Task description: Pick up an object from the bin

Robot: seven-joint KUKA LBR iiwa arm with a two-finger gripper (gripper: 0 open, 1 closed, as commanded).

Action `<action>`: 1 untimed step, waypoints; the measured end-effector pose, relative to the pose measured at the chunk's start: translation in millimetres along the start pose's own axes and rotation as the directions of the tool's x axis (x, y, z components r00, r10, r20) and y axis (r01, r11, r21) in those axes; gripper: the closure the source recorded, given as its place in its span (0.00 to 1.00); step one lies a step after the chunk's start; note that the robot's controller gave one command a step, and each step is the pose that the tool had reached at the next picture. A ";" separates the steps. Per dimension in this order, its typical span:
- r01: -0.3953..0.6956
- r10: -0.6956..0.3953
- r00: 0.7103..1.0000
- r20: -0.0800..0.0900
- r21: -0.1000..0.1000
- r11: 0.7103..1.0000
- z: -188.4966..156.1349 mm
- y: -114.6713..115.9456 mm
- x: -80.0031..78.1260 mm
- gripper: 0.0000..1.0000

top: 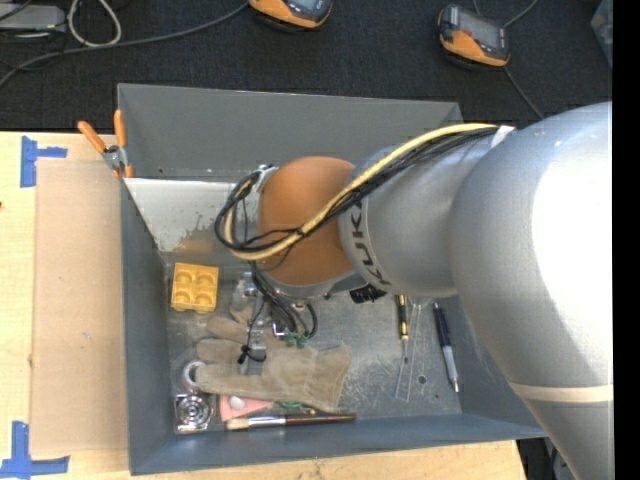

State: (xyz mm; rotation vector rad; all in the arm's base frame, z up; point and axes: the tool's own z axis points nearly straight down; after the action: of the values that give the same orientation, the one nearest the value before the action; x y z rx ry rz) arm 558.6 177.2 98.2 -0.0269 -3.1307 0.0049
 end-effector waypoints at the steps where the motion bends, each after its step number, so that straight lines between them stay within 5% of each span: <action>1: -0.347 0.347 0.938 0.017 -0.001 0.938 28.4 61.0 -37.6 0.00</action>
Offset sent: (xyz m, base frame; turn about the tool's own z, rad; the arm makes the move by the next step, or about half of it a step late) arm -0.0016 -0.0041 -0.0282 -0.2072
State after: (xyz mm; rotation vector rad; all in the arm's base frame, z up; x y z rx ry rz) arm 596.9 237.5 69.3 -0.5814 -3.0944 0.0108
